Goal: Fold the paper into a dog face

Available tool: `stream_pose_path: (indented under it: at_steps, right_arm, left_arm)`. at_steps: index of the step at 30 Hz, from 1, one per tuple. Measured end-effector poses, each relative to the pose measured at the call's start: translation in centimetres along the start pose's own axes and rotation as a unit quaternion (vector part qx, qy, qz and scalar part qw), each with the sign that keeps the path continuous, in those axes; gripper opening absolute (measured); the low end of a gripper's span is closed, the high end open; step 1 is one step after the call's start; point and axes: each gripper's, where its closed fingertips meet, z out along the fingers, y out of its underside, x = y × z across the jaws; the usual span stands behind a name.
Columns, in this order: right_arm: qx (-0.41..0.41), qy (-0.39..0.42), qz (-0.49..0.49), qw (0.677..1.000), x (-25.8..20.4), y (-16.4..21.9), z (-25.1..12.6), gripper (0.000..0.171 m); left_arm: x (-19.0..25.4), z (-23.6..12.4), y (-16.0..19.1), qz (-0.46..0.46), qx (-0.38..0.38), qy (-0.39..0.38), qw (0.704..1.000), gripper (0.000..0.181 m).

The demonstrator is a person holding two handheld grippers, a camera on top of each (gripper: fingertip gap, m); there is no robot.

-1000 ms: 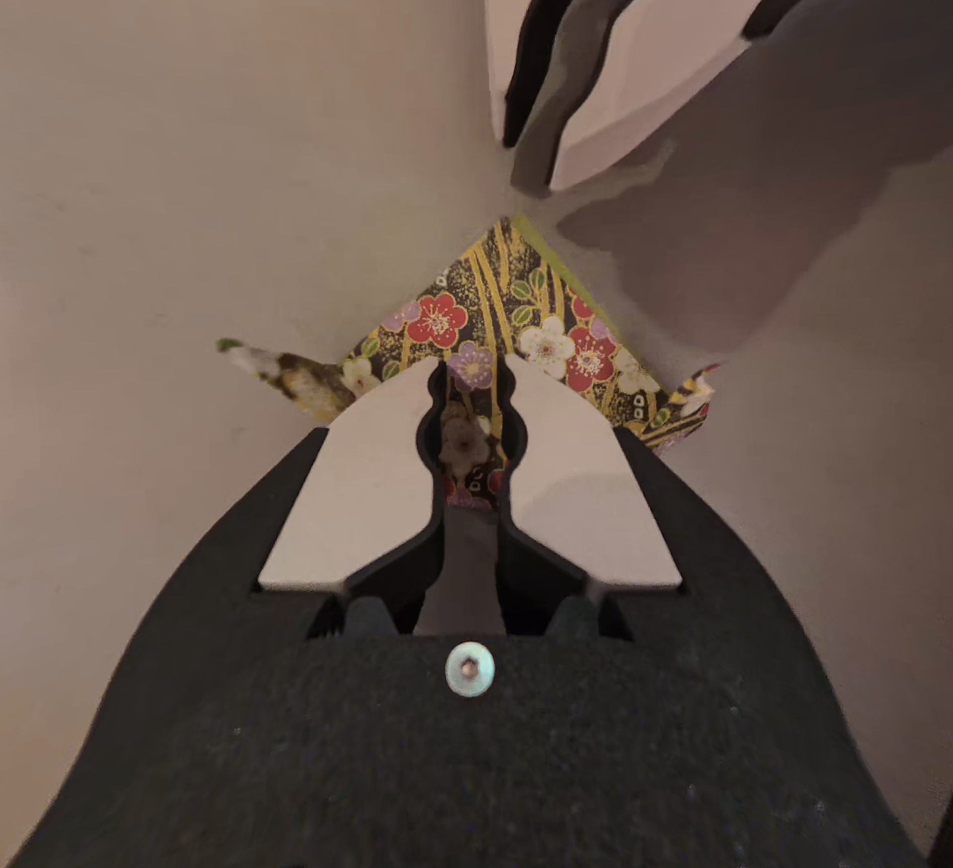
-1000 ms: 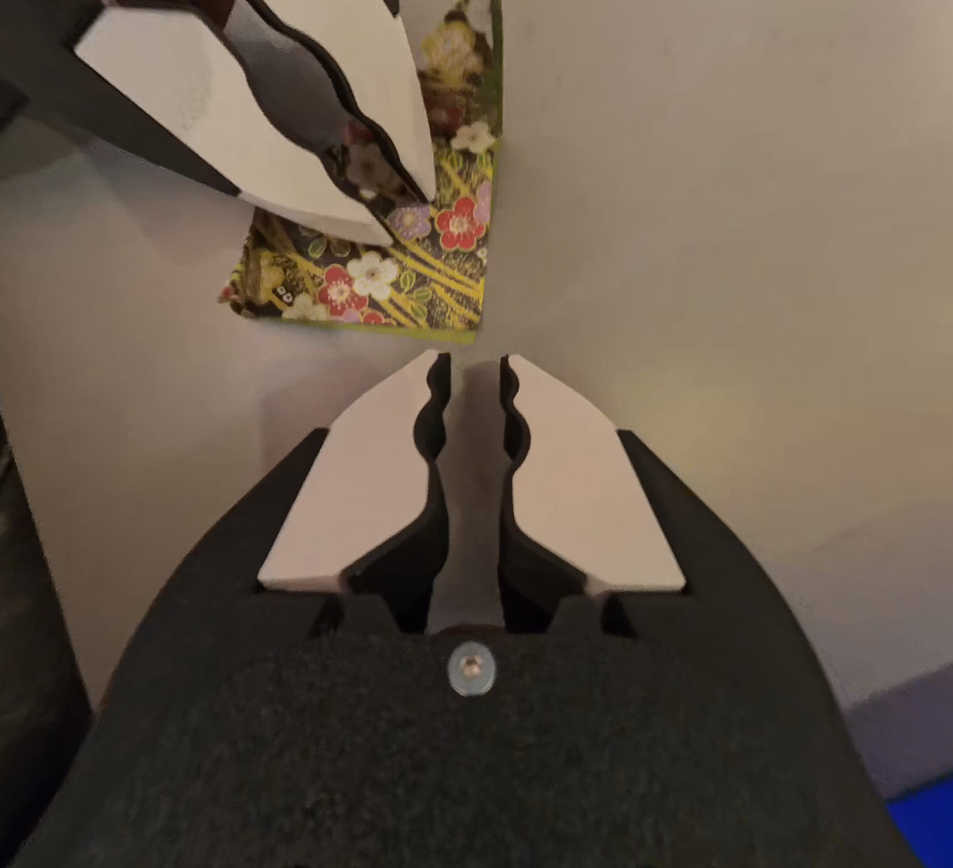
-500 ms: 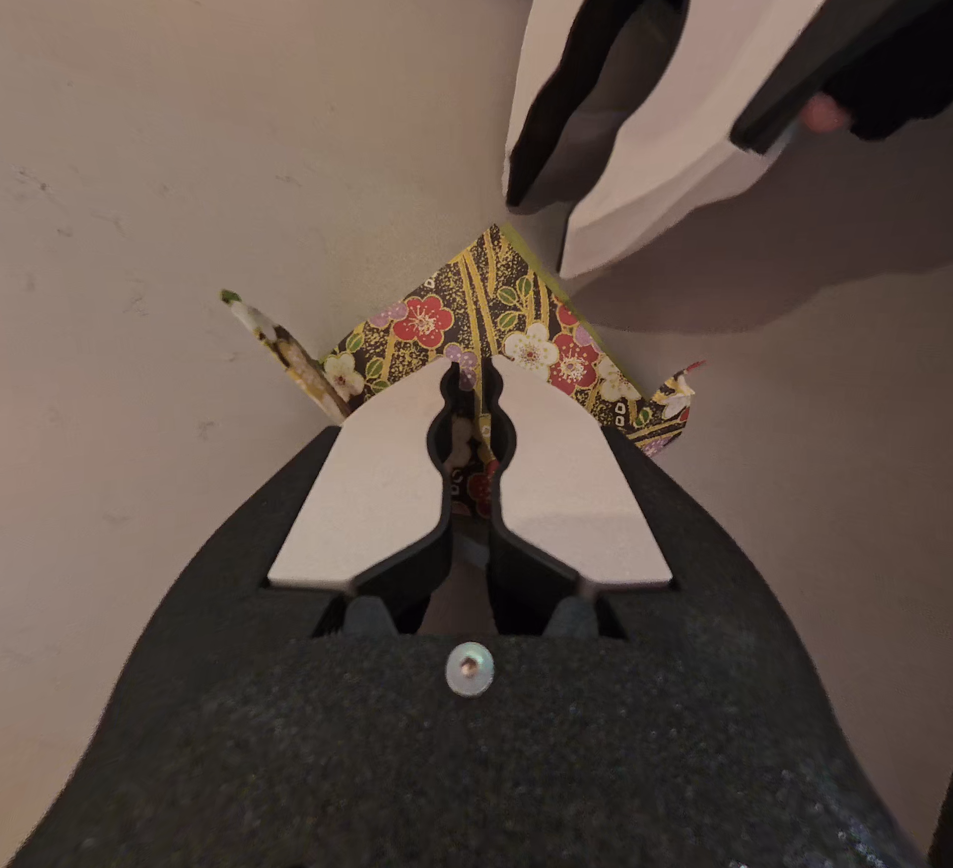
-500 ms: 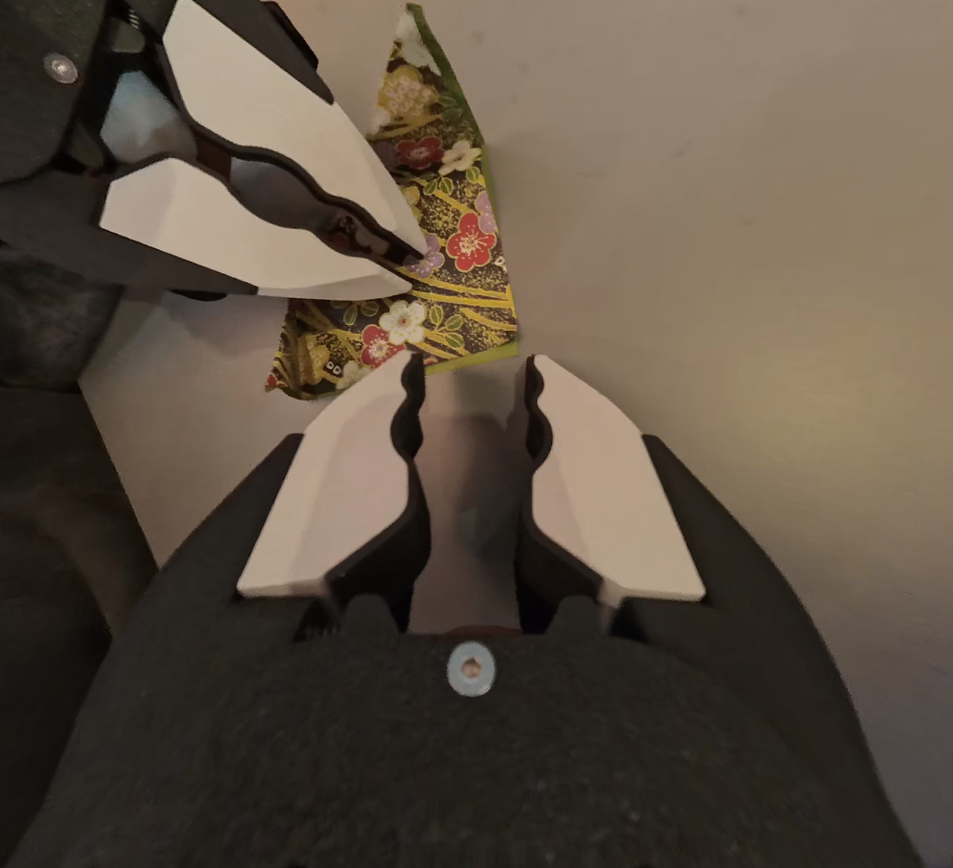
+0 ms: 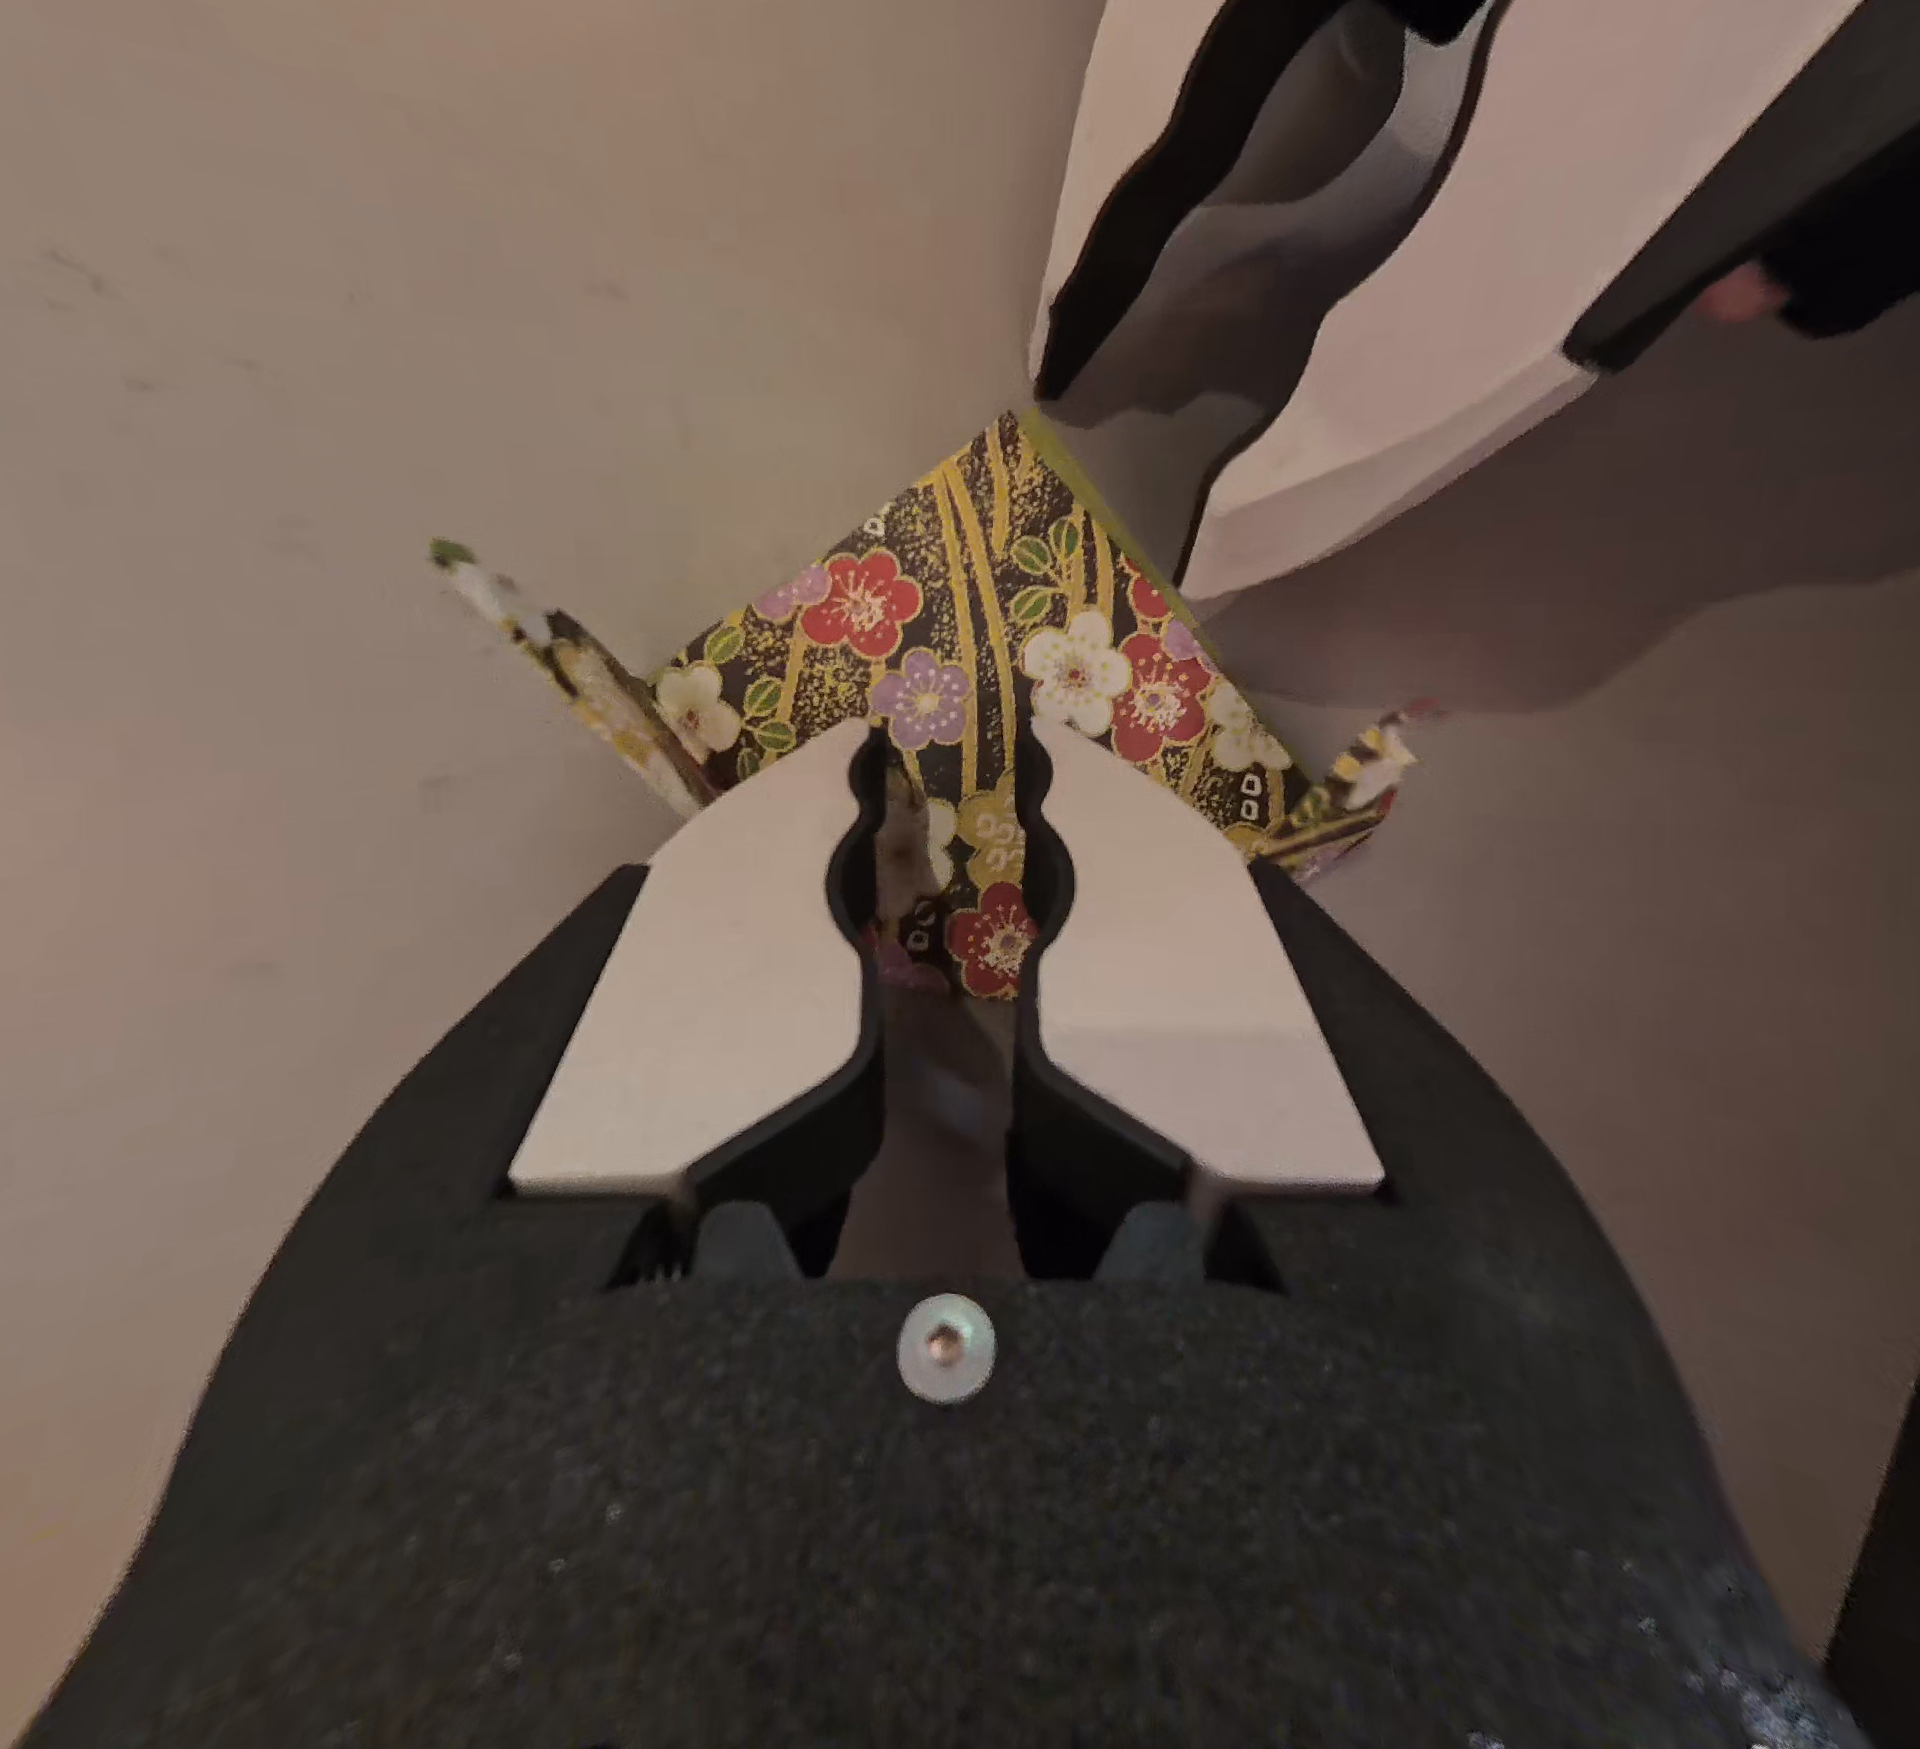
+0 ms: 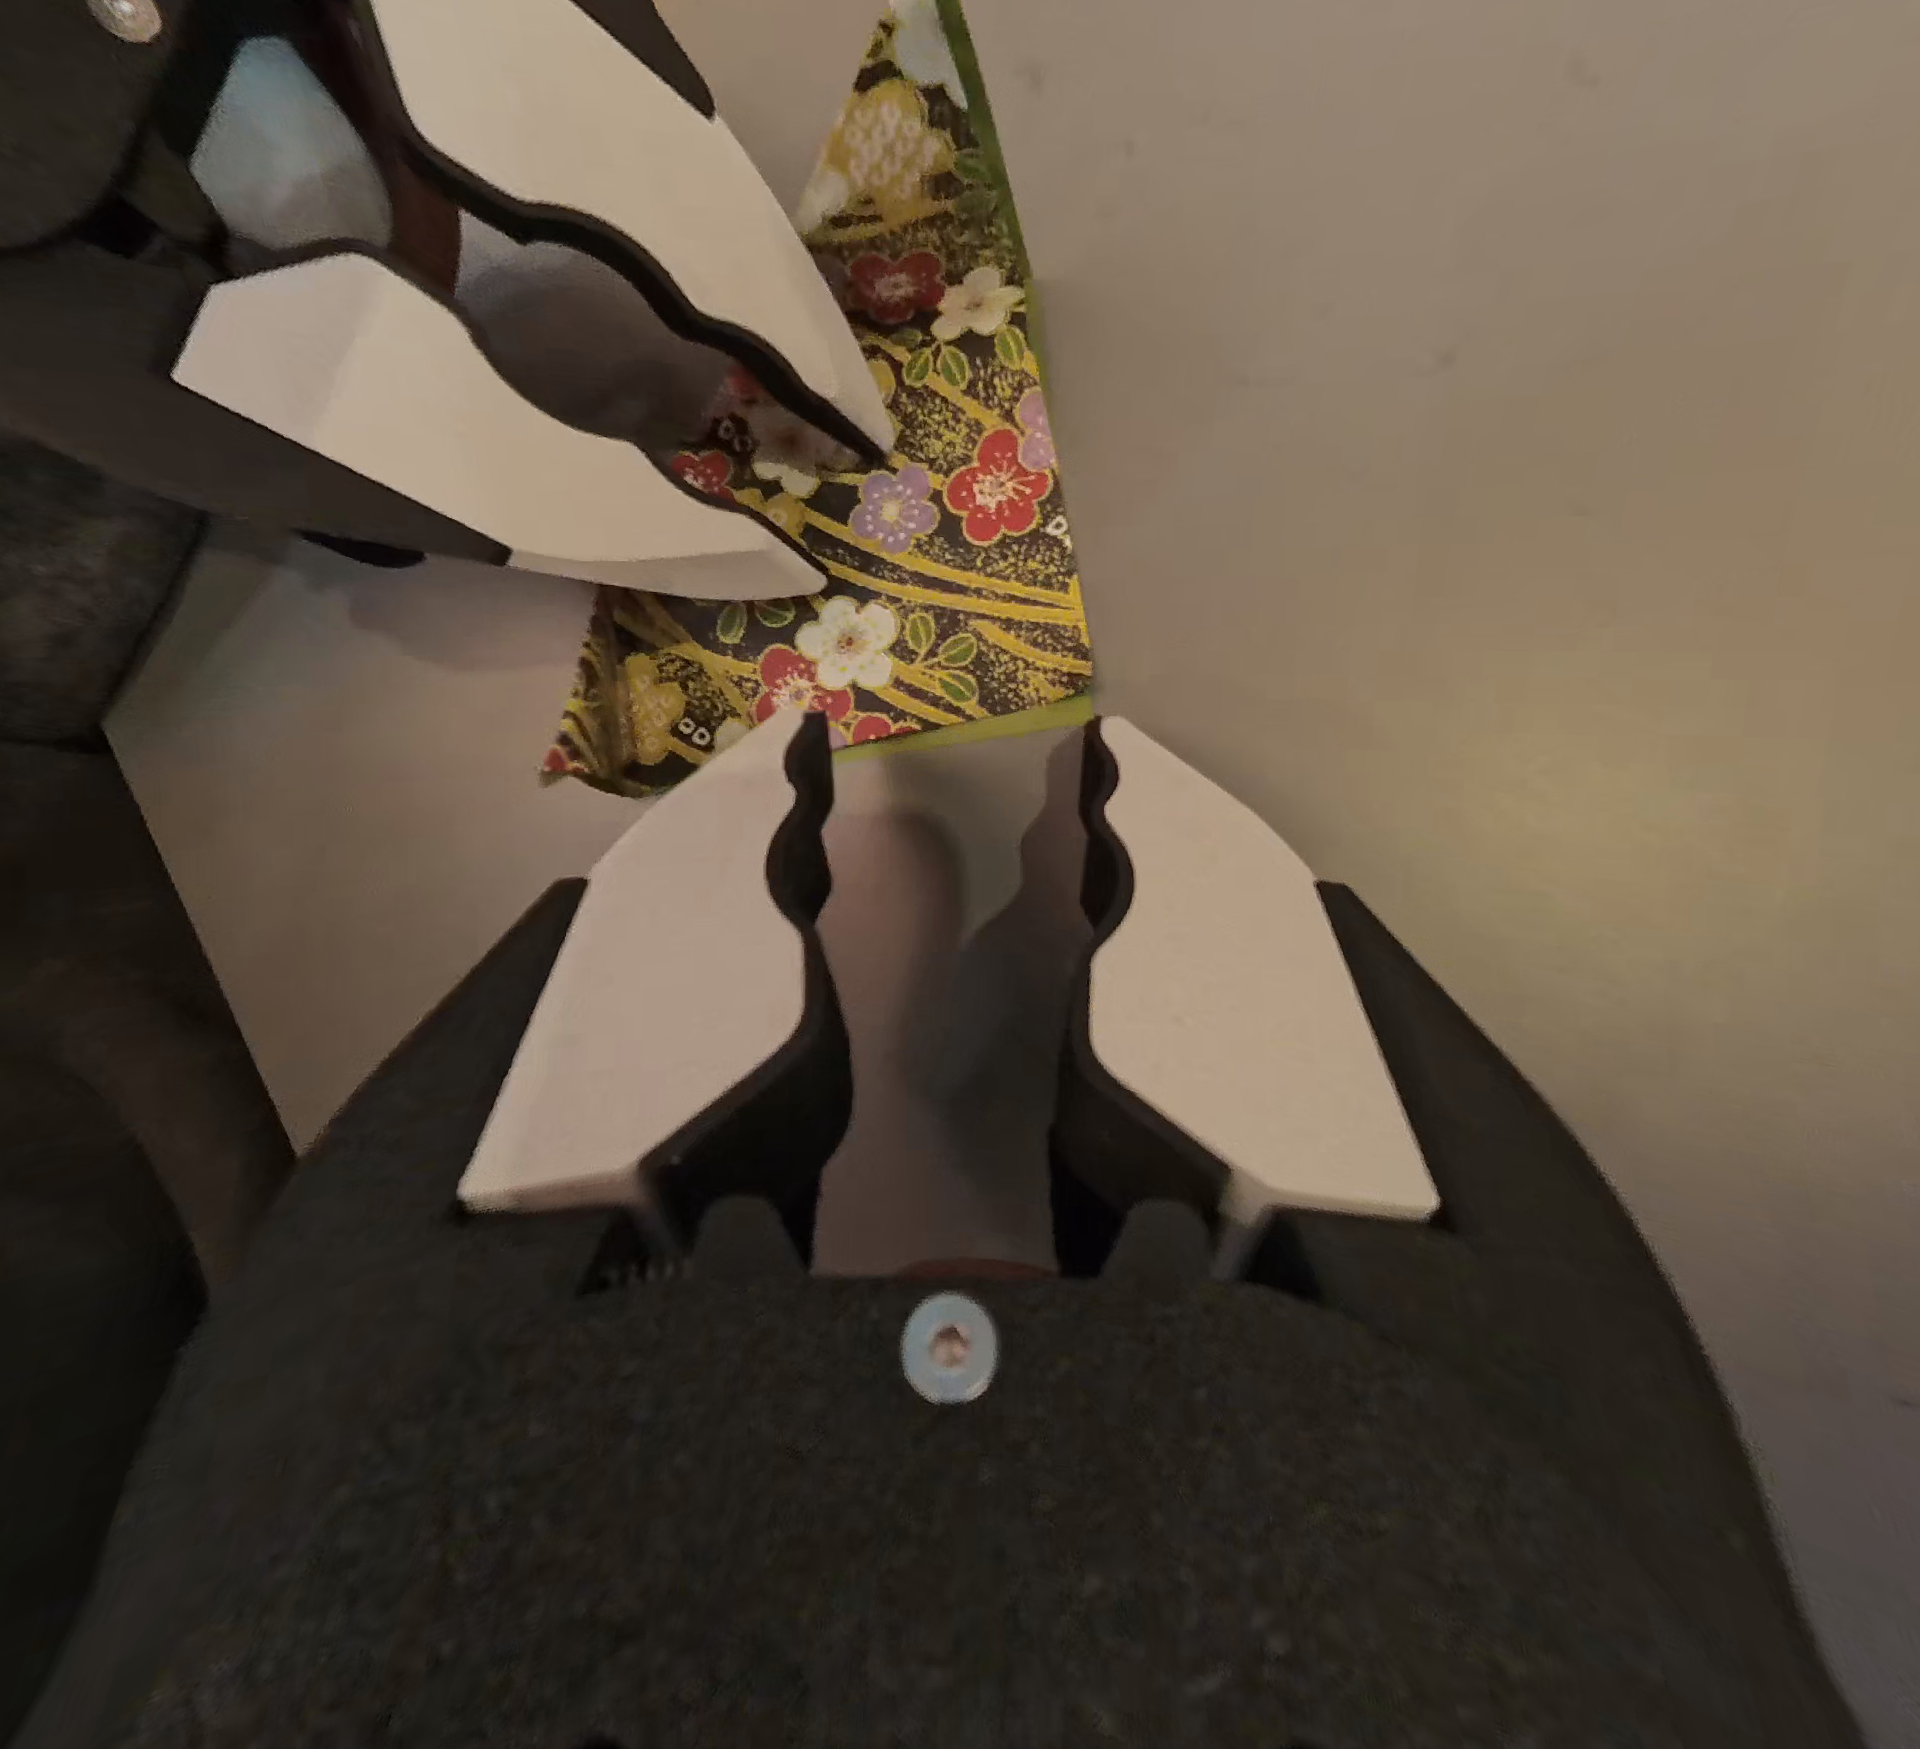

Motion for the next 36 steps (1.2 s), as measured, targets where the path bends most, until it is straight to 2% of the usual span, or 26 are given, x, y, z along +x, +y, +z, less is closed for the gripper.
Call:
stream_pose_path:
  at_steps: [13,17,20,26,31,36]
  right_arm:
    - [0.022,-0.011,0.034,0.999,-0.8,-0.9,0.6,0.057]
    - [0.042,-0.073,0.090,0.992,-2.0,-1.4,0.9,0.048]
    - [0.050,-0.104,0.108,0.987,-2.7,-1.8,1.0,0.051]
    - [0.095,-0.215,0.172,0.957,-3.8,-3.0,0.4,0.050]
    - [0.042,-0.229,0.128,0.964,-4.5,-0.6,-0.5,0.046]
    - [0.069,-0.216,0.155,0.962,-3.5,-1.8,0.1,0.039]
  left_arm:
    - [-0.1,0.0,0.0,-0.006,0.011,-0.005,1.000,0.020]
    - [-0.2,0.0,0.0,-0.006,0.011,-0.007,1.000,0.020]
    - [-0.1,0.0,0.0,-0.005,0.011,-0.007,1.000,0.019]
    - [0.0,0.0,0.0,-0.003,0.012,-0.007,1.000,0.017]
    - [0.0,0.0,0.0,-0.004,0.012,-0.006,1.000,0.017]
    - [0.0,0.0,0.0,-0.003,0.011,-0.006,1.000,0.018]
